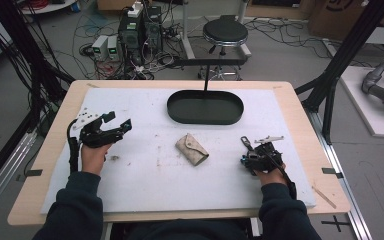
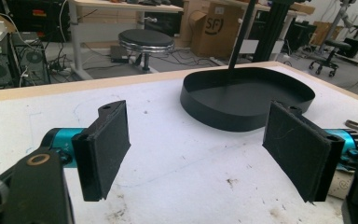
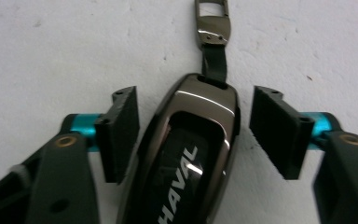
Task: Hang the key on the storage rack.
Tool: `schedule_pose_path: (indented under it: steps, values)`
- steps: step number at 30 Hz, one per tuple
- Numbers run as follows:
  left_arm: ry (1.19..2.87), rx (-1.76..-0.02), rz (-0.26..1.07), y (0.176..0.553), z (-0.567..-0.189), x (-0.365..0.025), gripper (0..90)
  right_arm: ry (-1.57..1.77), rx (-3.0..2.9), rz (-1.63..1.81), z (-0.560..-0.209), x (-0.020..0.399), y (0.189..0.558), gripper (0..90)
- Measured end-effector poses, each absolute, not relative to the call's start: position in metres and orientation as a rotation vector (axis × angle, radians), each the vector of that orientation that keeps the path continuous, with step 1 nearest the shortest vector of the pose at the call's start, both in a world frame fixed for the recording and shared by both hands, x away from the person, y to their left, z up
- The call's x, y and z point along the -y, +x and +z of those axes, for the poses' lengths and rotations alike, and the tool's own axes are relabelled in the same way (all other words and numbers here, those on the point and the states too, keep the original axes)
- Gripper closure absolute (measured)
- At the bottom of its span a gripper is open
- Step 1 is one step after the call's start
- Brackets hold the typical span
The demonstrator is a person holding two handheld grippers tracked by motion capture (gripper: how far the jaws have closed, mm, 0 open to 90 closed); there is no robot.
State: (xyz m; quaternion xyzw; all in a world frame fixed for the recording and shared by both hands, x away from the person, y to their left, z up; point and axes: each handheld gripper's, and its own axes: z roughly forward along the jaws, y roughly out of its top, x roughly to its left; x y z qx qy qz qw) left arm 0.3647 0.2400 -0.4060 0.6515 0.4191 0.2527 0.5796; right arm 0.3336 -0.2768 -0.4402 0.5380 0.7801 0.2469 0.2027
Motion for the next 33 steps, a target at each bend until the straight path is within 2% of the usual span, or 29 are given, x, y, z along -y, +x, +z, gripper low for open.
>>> schedule_pose_path:
  steps: [2, 5, 9, 23, 27, 33]
  values:
    - [1.524, -0.984, 0.592, 0.3648, -0.4061, -0.2405, 22.4, 1.522, -2.172, 0.690, -0.4402, 0.2786, 0.3334, 36.1]
    - [1.524, -0.983, 0.590, 0.3644, -0.4058, -0.2402, 22.4, 1.573, -2.170, 0.687, -0.4381, 0.2818, 0.3324, 44.7]
    - [1.532, -0.978, 0.589, 0.3646, -0.4060, -0.2394, 22.5, 1.585, -2.182, 0.632, -0.4346, 0.2806, 0.3336, 48.4]
    - [1.541, -0.971, 0.593, 0.3645, -0.4062, -0.2374, 22.9, 1.530, -2.236, 0.672, -0.4369, 0.2860, 0.3348, 45.5]
    - [1.543, -0.970, 0.593, 0.3643, -0.4061, -0.2367, 23.0, 1.514, -2.241, 0.621, -0.4343, 0.2800, 0.3358, 49.4]
    - [1.536, -0.973, 0.593, 0.3646, -0.4062, -0.2382, 23.1, 1.509, -2.244, 0.635, -0.4326, 0.2803, 0.3378, 49.7]
